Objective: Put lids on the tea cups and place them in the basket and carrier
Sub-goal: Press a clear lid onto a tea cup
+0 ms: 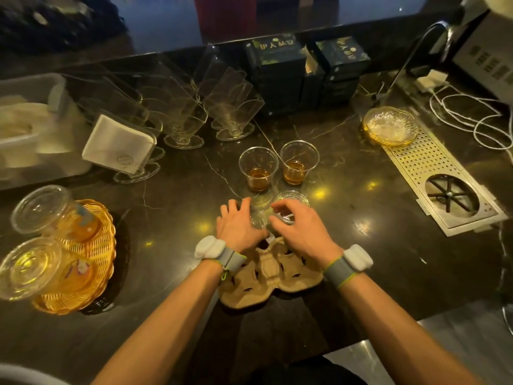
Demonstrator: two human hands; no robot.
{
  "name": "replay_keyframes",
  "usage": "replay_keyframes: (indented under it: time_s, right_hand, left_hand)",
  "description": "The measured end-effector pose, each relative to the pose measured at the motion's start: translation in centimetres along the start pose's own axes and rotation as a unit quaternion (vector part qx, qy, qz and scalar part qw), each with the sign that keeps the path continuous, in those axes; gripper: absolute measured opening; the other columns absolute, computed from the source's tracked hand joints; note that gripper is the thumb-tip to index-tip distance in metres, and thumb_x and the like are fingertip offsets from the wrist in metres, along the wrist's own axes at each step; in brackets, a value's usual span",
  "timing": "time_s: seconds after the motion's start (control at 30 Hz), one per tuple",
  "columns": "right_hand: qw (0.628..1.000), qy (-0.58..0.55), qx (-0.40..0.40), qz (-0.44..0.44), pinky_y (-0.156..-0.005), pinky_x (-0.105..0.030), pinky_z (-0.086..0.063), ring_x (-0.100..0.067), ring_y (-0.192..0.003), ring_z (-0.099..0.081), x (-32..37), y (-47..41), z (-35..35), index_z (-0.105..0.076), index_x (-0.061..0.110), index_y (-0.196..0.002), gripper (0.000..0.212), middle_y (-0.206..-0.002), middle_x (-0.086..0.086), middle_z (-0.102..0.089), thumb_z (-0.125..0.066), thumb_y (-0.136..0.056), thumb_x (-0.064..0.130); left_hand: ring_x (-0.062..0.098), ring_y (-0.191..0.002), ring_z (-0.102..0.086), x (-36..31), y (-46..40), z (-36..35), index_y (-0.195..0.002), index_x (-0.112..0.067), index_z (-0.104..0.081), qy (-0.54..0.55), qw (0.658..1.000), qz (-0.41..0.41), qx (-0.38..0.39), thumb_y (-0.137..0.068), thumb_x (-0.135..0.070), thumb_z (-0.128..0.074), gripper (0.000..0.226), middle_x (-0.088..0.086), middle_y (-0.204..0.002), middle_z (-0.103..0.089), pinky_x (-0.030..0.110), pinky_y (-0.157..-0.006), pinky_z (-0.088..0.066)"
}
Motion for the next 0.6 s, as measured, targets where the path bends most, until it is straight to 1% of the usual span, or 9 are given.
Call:
replay_keyframes:
  time_s: [0.13, 0.2, 0.23, 0.27, 0.3, 0.37, 0.47, 0.53, 0.6]
  right_hand:
    - [0.996, -0.074, -0.028, -0.037, -0.084, -0.022, -0.049, -0.006, -0.095, -0.061, -0.4, -0.6, 0.1, -0.063, 0.023, -0.118, 0.029, -0.107, 0.008, -0.064, -0.065, -0.091, 0.032]
    - [0.986, -0.138, -0.048, -0.078, -0.077, -0.012, -0.049, 0.003, -0.092, -0.060, -0.7, -0.9, 0.2, -0.061, 0.027, -0.119, 0.029, -0.105, 0.014, -0.063, -0.063, -0.092, 0.036]
    - [0.979, -0.170, -0.054, -0.094, -0.075, -0.010, -0.049, 0.005, -0.092, -0.060, -0.7, -1.2, 0.3, -0.060, 0.028, -0.120, 0.029, -0.106, 0.017, -0.062, -0.062, -0.093, 0.038]
    - [0.970, -0.210, -0.053, -0.110, -0.077, -0.011, -0.052, 0.002, -0.094, -0.062, -0.8, -1.5, 0.2, -0.059, 0.028, -0.122, 0.031, -0.108, 0.016, -0.063, -0.062, -0.093, 0.040]
    - [0.956, -0.260, -0.044, -0.131, -0.080, -0.018, -0.055, -0.004, -0.098, -0.064, -0.8, -1.8, 0.0, -0.058, 0.026, -0.125, 0.035, -0.114, 0.011, -0.064, -0.062, -0.093, 0.041]
    - [0.919, -0.352, -0.001, -0.176, -0.080, -0.032, -0.060, -0.017, -0.104, -0.068, -0.6, -2.1, -0.6, -0.055, 0.024, -0.131, 0.045, -0.125, 0.002, -0.063, -0.062, -0.092, 0.045]
    - [0.878, -0.435, 0.070, -0.185, -0.076, -0.037, -0.060, -0.023, -0.102, -0.072, 0.2, -2.4, -1.1, -0.058, 0.022, -0.130, 0.053, -0.126, -0.003, -0.066, -0.064, -0.088, 0.053]
    - [0.862, -0.472, 0.084, -0.165, -0.073, -0.037, -0.059, -0.028, -0.102, -0.070, 0.8, -2.7, -0.8, -0.060, 0.019, -0.130, 0.049, -0.126, -0.008, -0.067, -0.064, -0.090, 0.047]
    - [0.859, -0.483, 0.083, -0.149, -0.079, -0.040, -0.057, -0.032, -0.107, -0.068, 1.3, -3.1, -0.3, -0.060, 0.017, -0.131, 0.047, -0.127, -0.011, -0.067, -0.064, -0.092, 0.042]
  left_hand:
    - [0.028, -0.127, -0.035, 0.8, -0.4, 1.1, -0.142, -0.031, -0.034, 0.176, 0.984, -0.004, -0.030, -0.069, -0.052, -0.073, 0.085, 0.005, -0.136, -0.040, 0.036, -0.102, -0.035]
    - [0.020, -0.128, -0.038, 0.9, -0.1, 1.9, -0.139, -0.038, -0.036, 0.279, 0.959, -0.026, -0.042, -0.070, -0.050, -0.076, 0.081, -0.001, -0.136, -0.040, 0.031, -0.102, -0.036]
    - [0.016, -0.127, -0.041, 0.8, 0.2, 2.3, -0.135, -0.044, -0.037, 0.333, 0.941, -0.036, -0.044, -0.070, -0.050, -0.077, 0.077, -0.005, -0.135, -0.040, 0.031, -0.102, -0.040]
    - [0.013, -0.125, -0.045, 0.6, 0.5, 2.7, -0.130, -0.052, -0.037, 0.383, 0.922, -0.044, -0.041, -0.069, -0.051, -0.078, 0.073, -0.009, -0.133, -0.042, 0.030, -0.098, -0.045]
    - [0.008, -0.122, -0.048, 0.3, 0.9, 3.2, -0.125, -0.059, -0.037, 0.422, 0.904, -0.052, -0.037, -0.068, -0.052, -0.077, 0.070, -0.014, -0.132, -0.045, 0.025, -0.092, -0.049]
    - [-0.002, -0.117, -0.052, -0.4, 1.6, 4.0, -0.124, -0.064, -0.037, 0.464, 0.882, -0.074, -0.032, -0.068, -0.055, -0.077, 0.069, -0.022, -0.129, -0.048, 0.022, -0.086, -0.050]
    - [0.000, -0.121, -0.053, -1.5, 2.1, 4.4, -0.136, -0.053, -0.037, 0.487, 0.866, -0.110, -0.014, -0.071, -0.054, -0.079, 0.077, -0.019, -0.132, -0.051, 0.031, -0.096, -0.051]
    - [0.004, -0.123, -0.054, -2.1, 2.4, 4.7, -0.137, -0.051, -0.038, 0.499, 0.857, -0.129, -0.006, -0.071, -0.053, -0.081, 0.079, -0.019, -0.131, -0.052, 0.034, -0.100, -0.050]
    - [0.007, -0.124, -0.054, -2.6, 2.4, 5.0, -0.138, -0.049, -0.038, 0.501, 0.854, -0.139, -0.005, -0.072, -0.048, -0.082, 0.078, -0.017, -0.132, -0.052, 0.036, -0.102, -0.050]
Point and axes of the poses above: each hand's wrist, its own y-axis away from the middle knuckle, its own z-axis out of the back of the hand, x = y × z, the point moved 6 cm from there along -y, towards the middle knuckle
